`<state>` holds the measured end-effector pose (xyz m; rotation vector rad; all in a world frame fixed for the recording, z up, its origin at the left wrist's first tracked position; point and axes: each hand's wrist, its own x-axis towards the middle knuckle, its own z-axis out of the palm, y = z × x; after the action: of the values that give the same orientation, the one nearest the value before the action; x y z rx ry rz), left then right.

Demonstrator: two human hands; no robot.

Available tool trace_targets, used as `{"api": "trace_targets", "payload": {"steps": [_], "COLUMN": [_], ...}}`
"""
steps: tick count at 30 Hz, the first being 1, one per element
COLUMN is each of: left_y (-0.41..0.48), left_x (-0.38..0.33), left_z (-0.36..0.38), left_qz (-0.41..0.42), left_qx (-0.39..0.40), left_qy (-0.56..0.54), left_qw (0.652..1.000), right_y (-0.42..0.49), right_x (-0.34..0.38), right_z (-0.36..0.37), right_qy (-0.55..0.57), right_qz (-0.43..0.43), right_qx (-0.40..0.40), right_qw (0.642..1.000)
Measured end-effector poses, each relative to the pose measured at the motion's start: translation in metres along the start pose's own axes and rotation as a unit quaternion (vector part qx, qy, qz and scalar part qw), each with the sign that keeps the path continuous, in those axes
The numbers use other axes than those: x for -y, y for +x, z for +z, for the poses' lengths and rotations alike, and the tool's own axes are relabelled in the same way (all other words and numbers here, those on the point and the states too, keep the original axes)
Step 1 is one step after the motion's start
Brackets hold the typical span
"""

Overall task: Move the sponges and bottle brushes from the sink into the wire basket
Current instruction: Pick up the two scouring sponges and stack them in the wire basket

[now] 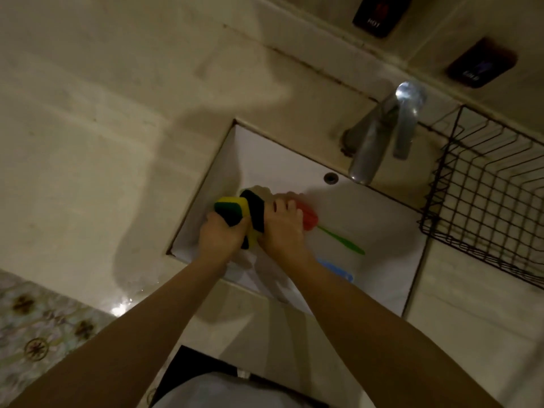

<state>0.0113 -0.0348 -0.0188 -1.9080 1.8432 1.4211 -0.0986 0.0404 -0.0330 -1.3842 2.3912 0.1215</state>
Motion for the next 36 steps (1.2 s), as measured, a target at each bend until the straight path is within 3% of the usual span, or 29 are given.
{"api": "trace_targets", "payload": {"steps": [2, 4, 7, 11, 21, 28, 31, 36], "left_y": [-0.014, -0.030, -0.054, -0.077, -0.151, -0.172, -0.172, -0.171], "left_x": [-0.013, -0.034, -0.076, -0.127, -0.188, -0.210, -0.220, -0.228], "left_z": [-0.016, -0.031, -0.046, -0.042, 0.036, 0.091, 0.102, 0.108], "left_qz": [0.042, 0.107, 0.187, 0.232, 0.298, 0.342, 0.358, 0.385], "left_qx": [0.002, -0.002, 0.009, 0.067, 0.124, 0.139, 0.124, 0.086], "left_qy": [-0.001, -0.004, 0.007, 0.054, 0.113, 0.150, 0.147, 0.123], "left_qw": [0.999, 0.994, 0.982, 0.969, 0.940, 0.917, 0.914, 0.910], "right_y": [-0.009, -0.018, -0.037, -0.074, -0.166, -0.169, -0.146, -0.094], "right_x": [0.000, -0.003, -0.016, -0.044, -0.161, -0.271, -0.305, -0.336], "right_z": [-0.017, -0.038, -0.062, -0.094, -0.137, -0.145, -0.147, -0.142], "right_qy": [0.120, 0.244, 0.299, 0.366, 0.341, 0.333, 0.331, 0.306], "right_qz": [0.063, 0.138, 0.170, 0.199, 0.237, 0.250, 0.253, 0.249], "right_qx": [-0.017, -0.031, -0.051, -0.125, -0.254, -0.322, -0.315, -0.241], "right_qw": [0.991, 0.959, 0.938, 0.901, 0.874, 0.850, 0.853, 0.887]}}
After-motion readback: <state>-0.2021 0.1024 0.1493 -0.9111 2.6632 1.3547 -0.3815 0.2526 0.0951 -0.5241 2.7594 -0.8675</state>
